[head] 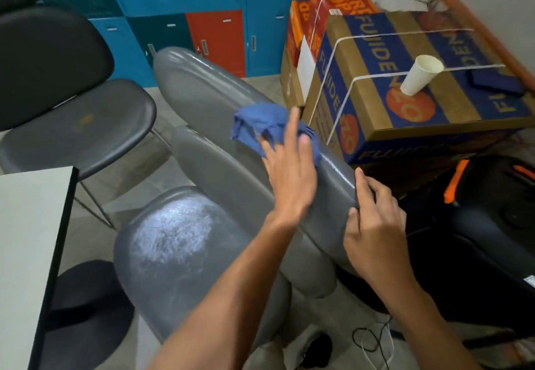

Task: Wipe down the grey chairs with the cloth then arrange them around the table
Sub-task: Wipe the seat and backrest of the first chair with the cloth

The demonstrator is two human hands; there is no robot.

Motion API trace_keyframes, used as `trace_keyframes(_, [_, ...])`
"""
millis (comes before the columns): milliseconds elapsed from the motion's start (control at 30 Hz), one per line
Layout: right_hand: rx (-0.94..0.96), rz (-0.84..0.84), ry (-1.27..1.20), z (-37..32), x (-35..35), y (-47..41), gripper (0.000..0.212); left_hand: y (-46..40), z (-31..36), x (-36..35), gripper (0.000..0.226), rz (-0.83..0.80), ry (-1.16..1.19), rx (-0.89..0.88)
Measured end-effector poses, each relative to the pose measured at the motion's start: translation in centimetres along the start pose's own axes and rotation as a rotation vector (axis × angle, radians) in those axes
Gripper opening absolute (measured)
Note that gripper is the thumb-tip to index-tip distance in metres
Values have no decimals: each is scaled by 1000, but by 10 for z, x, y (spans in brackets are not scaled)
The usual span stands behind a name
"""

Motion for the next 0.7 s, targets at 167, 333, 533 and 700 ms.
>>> trace_keyframes(167, [-42, -94, -85, 4, 4, -1, 64, 104, -6, 2, 44, -159, 157, -135])
trace_keyframes(333, [-55, -134, -172, 6, 17, 17, 63, 118, -34, 23, 47, -162, 148, 24])
trace_keyframes(533, [28, -75, -256, 1, 26, 59, 54, 125, -33, 56, 58, -61, 103, -28])
trace_keyframes(700, [117, -107, -382, -12, 20, 101, 54, 156, -27, 88, 71, -131, 154, -12])
Point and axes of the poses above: each hand's wrist, its own y-axis away from the middle knuckle, its own x-axis out of the back of the hand, z = x × y, the point moved 3 cm from there along -y, towards the middle knuckle, and after that the axes turned 5 degrees about z, right-handed, at the moved point
